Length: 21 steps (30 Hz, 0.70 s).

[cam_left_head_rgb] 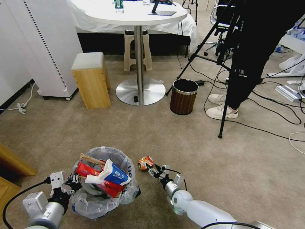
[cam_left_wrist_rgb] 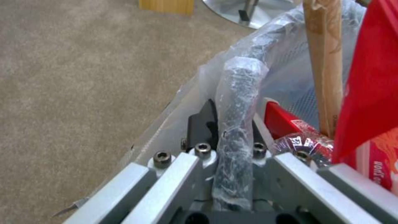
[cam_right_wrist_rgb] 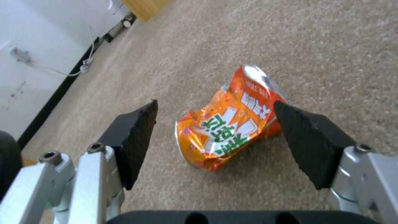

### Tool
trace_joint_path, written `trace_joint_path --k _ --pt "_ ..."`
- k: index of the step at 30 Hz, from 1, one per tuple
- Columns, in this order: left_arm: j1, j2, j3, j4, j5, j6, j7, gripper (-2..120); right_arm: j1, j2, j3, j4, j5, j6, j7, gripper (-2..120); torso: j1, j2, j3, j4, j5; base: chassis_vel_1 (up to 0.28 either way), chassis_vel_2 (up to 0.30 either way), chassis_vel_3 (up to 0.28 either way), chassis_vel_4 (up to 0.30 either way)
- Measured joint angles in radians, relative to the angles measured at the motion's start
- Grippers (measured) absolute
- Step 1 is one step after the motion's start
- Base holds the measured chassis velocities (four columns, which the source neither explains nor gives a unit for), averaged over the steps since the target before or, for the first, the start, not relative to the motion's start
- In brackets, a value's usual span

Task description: Pick up the trash bin and place the garbage on the floor into it.

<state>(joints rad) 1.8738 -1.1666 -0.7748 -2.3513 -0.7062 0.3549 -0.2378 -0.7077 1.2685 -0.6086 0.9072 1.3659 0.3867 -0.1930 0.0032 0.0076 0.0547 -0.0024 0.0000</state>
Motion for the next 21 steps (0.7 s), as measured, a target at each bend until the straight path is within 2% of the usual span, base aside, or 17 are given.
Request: trace_joint_path --k 21 --pt "0.009 -0.005 0.005 -0.026 -0.009 0.0 0.004 1 0.031 0.056 0.063 -0.14 -0.044 -0.016 -0.065 72 0.0 0.0 0.0 0.0 0.0 0.0 0.0 0.0 0.0"
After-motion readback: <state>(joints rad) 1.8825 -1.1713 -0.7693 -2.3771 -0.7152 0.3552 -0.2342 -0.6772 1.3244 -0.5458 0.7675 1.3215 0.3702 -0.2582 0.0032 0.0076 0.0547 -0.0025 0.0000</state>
